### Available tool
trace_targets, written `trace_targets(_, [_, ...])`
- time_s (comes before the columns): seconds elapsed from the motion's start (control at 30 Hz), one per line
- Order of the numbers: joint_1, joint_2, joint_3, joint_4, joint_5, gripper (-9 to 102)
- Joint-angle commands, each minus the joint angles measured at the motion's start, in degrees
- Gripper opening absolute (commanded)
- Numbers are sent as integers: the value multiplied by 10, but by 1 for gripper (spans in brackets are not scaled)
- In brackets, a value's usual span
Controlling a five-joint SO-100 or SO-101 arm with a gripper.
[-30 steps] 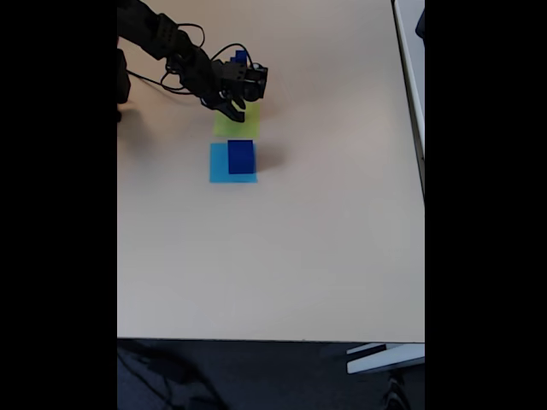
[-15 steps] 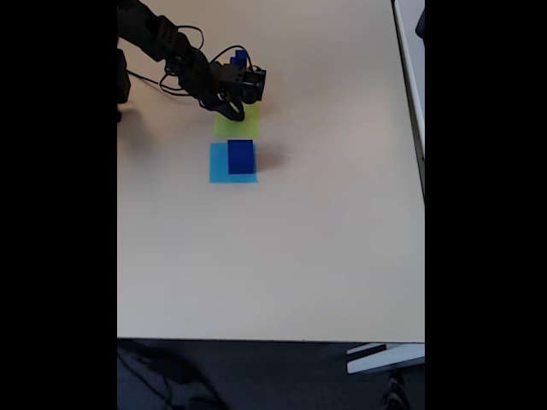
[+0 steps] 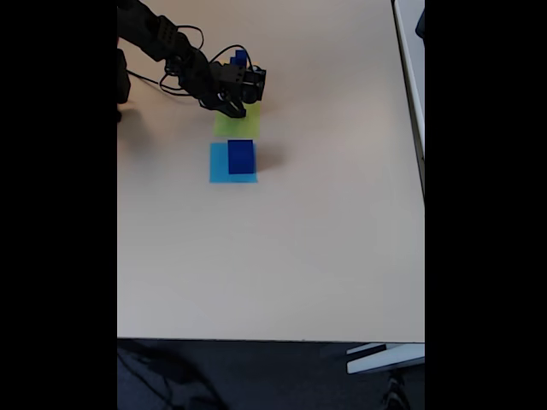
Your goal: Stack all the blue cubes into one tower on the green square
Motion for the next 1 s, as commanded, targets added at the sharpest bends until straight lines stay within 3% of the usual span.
trace_targets(0.0, [-7, 4, -4, -14, 6, 1])
trace_targets(0.43, [-8, 24, -32, 25, -9, 1])
trace_targets(0.97, [-25, 91, -218, 326, 4, 1])
